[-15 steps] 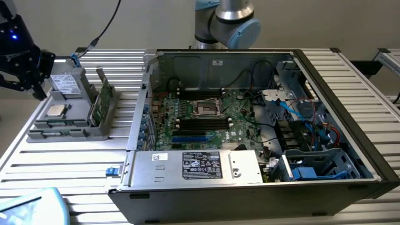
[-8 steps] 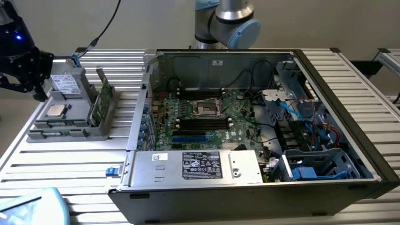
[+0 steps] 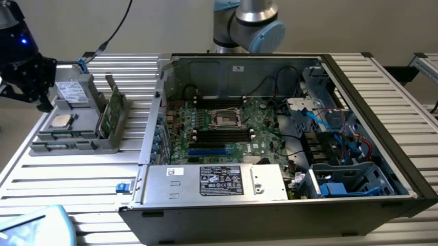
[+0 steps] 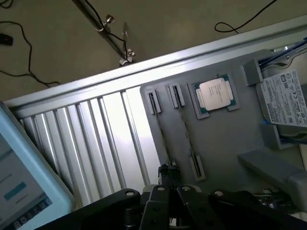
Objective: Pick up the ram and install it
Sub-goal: 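Pick up the ram and move it above insertion slot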
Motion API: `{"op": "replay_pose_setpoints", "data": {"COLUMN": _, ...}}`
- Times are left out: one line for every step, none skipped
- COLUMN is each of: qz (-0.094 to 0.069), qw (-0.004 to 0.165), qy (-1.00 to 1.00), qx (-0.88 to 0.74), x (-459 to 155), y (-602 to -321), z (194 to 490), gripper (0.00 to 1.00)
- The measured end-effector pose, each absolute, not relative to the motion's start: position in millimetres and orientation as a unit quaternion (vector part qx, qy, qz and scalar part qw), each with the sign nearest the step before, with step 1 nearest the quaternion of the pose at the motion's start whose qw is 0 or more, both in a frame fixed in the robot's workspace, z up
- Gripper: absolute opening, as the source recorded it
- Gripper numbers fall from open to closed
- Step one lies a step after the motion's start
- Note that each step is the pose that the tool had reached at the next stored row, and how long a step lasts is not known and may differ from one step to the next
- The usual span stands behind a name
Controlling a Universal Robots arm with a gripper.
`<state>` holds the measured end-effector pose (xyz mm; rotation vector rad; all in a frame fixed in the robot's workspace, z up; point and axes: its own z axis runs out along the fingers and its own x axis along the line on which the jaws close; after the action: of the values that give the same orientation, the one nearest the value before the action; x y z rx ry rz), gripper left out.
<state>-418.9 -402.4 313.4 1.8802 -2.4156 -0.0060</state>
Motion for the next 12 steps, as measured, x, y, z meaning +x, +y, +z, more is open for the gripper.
{"op": "replay_pose_setpoints", "data": {"qz": -0.002, "qw": 0.040, "qy": -0.783, "qx": 0.621, "x": -418.9, "y": -402.4, "z": 313.0, "gripper": 0.11}}
{"op": "replay_pose_setpoints", "data": {"qz": -0.001, "qw": 0.040, "qy": -0.777, "qx": 0.628, "x": -418.9, "y": -402.4, "z": 312.7, "gripper": 0.11}}
{"op": "replay_pose_setpoints", "data": {"qz": -0.001, "qw": 0.040, "qy": -0.771, "qx": 0.635, "x": -418.9, "y": -402.4, "z": 312.3, "gripper": 0.11}}
{"op": "replay_pose_setpoints", "data": {"qz": -0.001, "qw": 0.040, "qy": -0.766, "qx": 0.642, "x": -418.9, "y": -402.4, "z": 312.0, "gripper": 0.11}}
{"op": "replay_pose_setpoints", "data": {"qz": 0.000, "qw": 0.040, "qy": -0.760, "qx": 0.649, "x": -418.9, "y": -402.4, "z": 311.6, "gripper": 0.11}}
{"op": "replay_pose_setpoints", "data": {"qz": 0.000, "qw": 0.040, "qy": -0.753, "qx": 0.656, "x": -418.9, "y": -402.4, "z": 311.3, "gripper": 0.11}}
{"op": "replay_pose_setpoints", "data": {"qz": 0.000, "qw": 0.040, "qy": -0.748, "qx": 0.663, "x": -418.9, "y": -402.4, "z": 310.9, "gripper": 0.11}}
{"op": "replay_pose_setpoints", "data": {"qz": 0.000, "qw": 0.040, "qy": -0.742, "qx": 0.670, "x": -418.9, "y": -402.4, "z": 310.6, "gripper": 0.11}}
{"op": "replay_pose_setpoints", "data": {"qz": 0.001, "qw": 0.040, "qy": -0.736, "qx": 0.676, "x": -418.9, "y": -402.4, "z": 310.2, "gripper": 0.11}}
{"op": "replay_pose_setpoints", "data": {"qz": 0.001, "qw": 0.040, "qy": -0.729, "qx": 0.683, "x": -418.9, "y": -402.4, "z": 309.9, "gripper": 0.11}}
{"op": "replay_pose_setpoints", "data": {"qz": 0.001, "qw": 0.039, "qy": -0.723, "qx": 0.690, "x": -418.9, "y": -402.4, "z": 309.7, "gripper": 0.11}}
{"op": "replay_pose_setpoints", "data": {"qz": 0.001, "qw": 0.039, "qy": -0.717, "qx": 0.696, "x": -418.9, "y": -402.4, "z": 309.7, "gripper": 0.11}}
